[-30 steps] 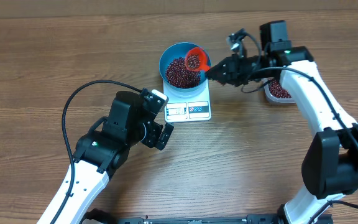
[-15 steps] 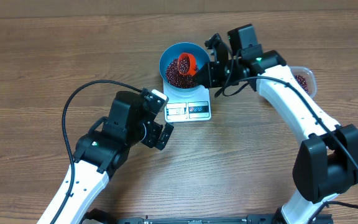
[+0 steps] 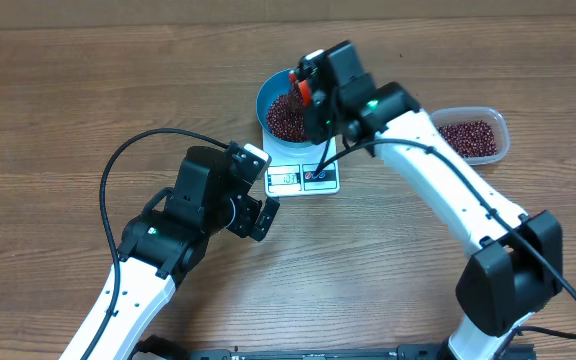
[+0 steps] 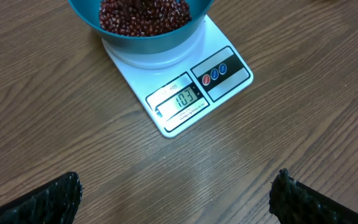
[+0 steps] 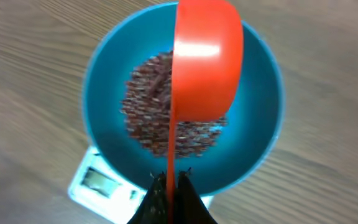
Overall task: Scoop item into bowl and weigh 150g on scale
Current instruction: 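Tip the scoop to pour beans into the teal bowl, then move the empty scoop back into the bean tub with the right gripper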
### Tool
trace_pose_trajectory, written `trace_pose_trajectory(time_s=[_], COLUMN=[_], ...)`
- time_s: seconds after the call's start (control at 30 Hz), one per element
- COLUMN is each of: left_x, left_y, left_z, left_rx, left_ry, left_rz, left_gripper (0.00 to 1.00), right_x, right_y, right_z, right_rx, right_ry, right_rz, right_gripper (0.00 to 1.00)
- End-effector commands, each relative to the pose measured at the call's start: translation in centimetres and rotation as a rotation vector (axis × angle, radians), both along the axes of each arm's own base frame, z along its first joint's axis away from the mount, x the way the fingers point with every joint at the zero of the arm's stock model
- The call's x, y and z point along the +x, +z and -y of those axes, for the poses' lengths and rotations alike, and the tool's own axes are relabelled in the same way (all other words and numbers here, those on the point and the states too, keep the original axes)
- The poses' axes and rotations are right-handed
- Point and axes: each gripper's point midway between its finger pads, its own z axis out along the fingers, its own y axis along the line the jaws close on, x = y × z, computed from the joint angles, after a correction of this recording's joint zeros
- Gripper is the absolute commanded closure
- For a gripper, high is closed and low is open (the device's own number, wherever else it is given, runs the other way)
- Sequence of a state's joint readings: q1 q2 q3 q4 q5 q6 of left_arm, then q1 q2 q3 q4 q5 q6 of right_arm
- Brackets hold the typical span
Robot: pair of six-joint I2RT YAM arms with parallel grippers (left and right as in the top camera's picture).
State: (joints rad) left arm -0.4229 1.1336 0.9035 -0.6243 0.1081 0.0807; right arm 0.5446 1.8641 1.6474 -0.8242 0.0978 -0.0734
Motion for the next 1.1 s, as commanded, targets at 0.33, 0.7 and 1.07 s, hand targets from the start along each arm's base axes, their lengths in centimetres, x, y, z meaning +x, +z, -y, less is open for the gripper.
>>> trace_pose_trajectory(time_s=[0.33, 0.7, 1.07], left_x=[0.1, 0.1, 0.1], left_y=[-0.4, -0.4, -0.4], left_z=[-0.2, -0.2, -0.2], left_rx=[0.005, 0.005, 0.005], left_ry=[0.013, 0.013, 0.013], left_rz=[-0.009, -0.009, -0.009], left_gripper=[0.00, 0.01, 0.01], right_x=[0.7, 0.4, -0.9], right_y=[2.7, 5.4, 13.8], right_z=[1.0, 0.4, 9.3], right_rx=[-0.308, -0.147, 0.125], right_ry=[-0.044, -0.024, -0.168], right_rz=[0.219, 0.218, 0.236], right_gripper=[0.96, 0.96, 0.96])
